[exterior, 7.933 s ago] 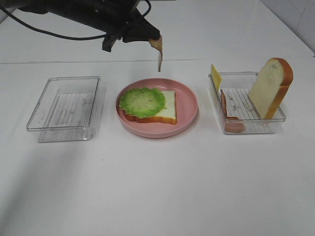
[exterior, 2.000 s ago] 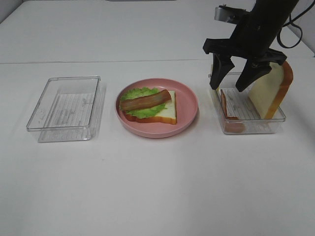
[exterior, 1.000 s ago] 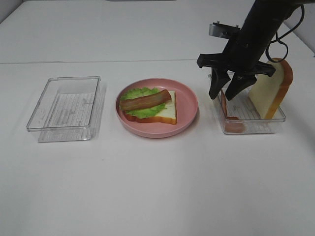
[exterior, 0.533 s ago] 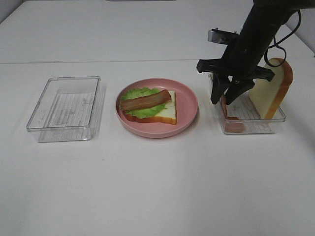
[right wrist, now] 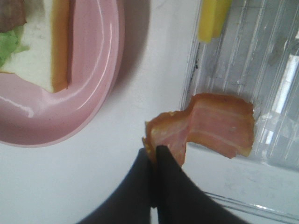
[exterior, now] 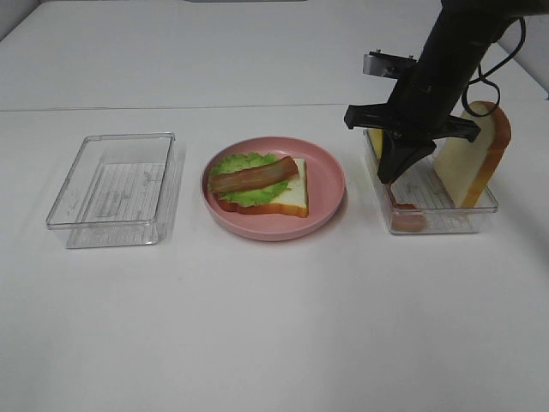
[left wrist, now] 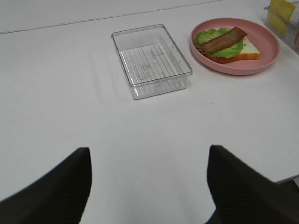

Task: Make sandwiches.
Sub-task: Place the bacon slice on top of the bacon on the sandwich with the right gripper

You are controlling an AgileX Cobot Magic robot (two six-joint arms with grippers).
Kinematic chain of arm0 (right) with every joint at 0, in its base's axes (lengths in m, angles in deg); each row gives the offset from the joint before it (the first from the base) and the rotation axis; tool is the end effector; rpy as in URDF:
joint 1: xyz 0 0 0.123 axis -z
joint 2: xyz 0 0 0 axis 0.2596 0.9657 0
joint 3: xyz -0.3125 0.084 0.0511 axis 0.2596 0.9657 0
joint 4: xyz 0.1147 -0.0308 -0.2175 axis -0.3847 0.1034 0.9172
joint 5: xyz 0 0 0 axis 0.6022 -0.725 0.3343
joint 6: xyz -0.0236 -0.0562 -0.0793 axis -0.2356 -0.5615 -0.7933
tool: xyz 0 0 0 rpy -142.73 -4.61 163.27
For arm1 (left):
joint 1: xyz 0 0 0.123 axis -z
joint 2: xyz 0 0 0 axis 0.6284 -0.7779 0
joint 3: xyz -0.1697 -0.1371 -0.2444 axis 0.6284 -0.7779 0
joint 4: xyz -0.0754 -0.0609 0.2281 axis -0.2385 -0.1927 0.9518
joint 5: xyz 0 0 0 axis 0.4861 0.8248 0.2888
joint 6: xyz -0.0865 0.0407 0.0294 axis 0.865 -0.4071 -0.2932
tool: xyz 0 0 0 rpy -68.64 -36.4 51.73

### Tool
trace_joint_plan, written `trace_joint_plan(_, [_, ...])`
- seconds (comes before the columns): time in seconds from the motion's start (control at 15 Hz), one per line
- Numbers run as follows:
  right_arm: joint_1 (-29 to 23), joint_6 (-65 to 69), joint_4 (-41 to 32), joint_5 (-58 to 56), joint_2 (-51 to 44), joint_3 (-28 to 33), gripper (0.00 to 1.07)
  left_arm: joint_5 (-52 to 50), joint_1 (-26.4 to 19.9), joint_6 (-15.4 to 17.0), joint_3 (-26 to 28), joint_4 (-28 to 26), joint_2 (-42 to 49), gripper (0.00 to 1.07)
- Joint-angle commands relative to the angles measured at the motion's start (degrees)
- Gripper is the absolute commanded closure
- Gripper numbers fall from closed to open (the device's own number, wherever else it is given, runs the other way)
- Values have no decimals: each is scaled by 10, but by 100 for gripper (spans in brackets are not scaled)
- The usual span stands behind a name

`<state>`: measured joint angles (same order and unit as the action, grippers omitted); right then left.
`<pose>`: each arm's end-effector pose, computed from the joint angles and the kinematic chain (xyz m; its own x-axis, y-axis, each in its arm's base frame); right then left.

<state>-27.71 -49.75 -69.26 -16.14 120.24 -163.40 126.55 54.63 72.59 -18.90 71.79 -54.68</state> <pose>0.4361 0.1171 0.2015 -0.9887 -0.1320 -0.0714 -0.1435 0.9706 0.1932 -0.0423 0.0141 0.2728 -0.4375 0.0746 -0.8961 0.2316 0.9723 -0.0321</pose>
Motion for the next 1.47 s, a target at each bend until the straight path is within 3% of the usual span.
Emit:
trace_joint_plan(0.07, [-2, 3, 3, -11, -12, -3, 107, -6, 0, -1, -3, 3, 11, 39])
trace_joint_plan(0.4, [-2, 2, 1, -7, -88, -3, 107, -6, 0, -1, -3, 3, 11, 39])
trace_joint_plan(0.53, [-2, -9, -41, 9, -128, -3, 107, -6, 0, -1, -3, 3, 11, 39])
trace_joint_plan(0.73, [-2, -67, -178, 37, -143, -3, 107, -6, 0, -1, -3, 3, 11, 39])
trace_joint_plan(0.8, [-2, -123, -275, 45, -127, -3, 107, -6, 0, -1, -3, 3, 11, 39])
trace_joint_plan(1.13, [-3, -233, -516, 48, -58, -3, 107, -6, 0, -1, -3, 3, 11, 39])
trace_joint_plan(1.47, [-36, -276, -603, 57, 12, -3, 107, -6, 0, -1, -3, 3, 11, 39])
